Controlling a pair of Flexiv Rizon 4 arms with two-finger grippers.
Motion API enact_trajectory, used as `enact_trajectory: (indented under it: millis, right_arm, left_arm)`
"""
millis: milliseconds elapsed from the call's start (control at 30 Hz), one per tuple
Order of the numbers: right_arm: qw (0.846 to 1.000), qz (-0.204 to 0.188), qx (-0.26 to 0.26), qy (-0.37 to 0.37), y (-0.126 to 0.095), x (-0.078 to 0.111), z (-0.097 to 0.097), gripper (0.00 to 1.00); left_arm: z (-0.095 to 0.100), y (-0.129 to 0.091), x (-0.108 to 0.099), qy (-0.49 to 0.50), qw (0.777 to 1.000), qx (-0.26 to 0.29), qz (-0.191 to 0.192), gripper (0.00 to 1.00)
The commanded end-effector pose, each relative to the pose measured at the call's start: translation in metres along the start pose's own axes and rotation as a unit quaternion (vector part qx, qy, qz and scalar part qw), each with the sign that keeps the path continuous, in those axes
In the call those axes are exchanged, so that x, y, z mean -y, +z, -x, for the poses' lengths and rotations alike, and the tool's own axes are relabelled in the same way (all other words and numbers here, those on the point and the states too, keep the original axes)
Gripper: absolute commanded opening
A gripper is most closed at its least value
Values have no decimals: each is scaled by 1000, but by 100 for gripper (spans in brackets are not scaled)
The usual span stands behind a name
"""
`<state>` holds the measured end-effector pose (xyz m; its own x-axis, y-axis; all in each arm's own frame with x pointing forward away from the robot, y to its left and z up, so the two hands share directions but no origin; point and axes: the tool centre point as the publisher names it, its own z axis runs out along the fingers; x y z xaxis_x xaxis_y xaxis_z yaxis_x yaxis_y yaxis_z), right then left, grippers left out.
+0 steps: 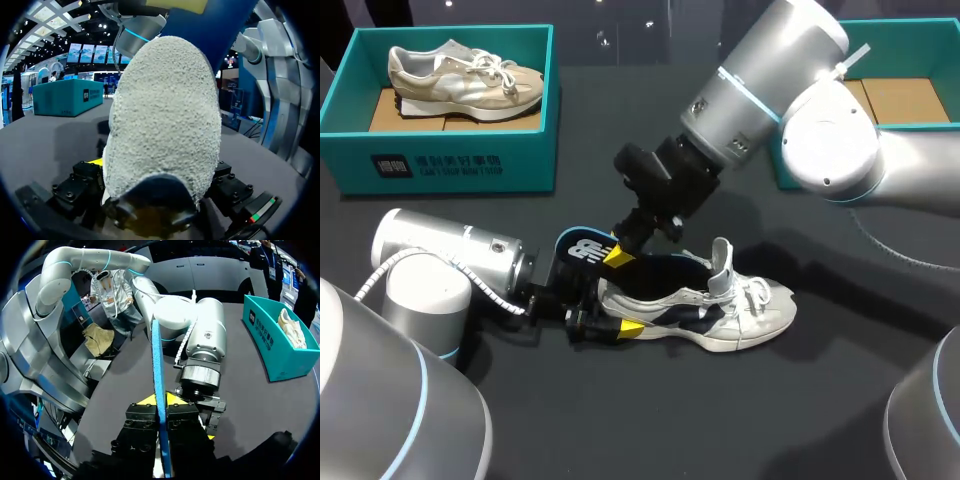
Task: Take the shoe out of the shoebox, open the shoe tongue, remove and reinsert the insole, then place the shoe into the shoebox
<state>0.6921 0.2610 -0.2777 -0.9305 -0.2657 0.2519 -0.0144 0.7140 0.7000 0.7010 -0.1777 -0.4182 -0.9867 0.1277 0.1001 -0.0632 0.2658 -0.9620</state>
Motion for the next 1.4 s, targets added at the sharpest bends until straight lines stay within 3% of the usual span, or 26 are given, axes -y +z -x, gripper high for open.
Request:
enact_trajectory:
  millis: [33,233,367,533,1067,1400]
  right_arm:
    - [999,23,13,-35,-2,-17,-1,0]
    - [993,69,31,-90,-35,-56,-23,0]
    - [989,105,36,-93,-58,-69,-39,0]
    - [976,181,34,-115,-91,-83,-56,0]
    - [976,181,34,-115,-91,-83,-56,0]
    - [961,242,74,-110,-119,-105,-100,0]
  left_arm:
    - [1,2,-1,0,1000,0,1,0]
    - [1,2,-1,0,1000,0,1,0]
    - [1,2,-1,0,1000,0,1,0]
    - [1,2,-1,0,1000,0,1,0]
    - [1,2,-1,0,1000,0,1,0]
    - [1,2,-1,0,1000,0,1,0]
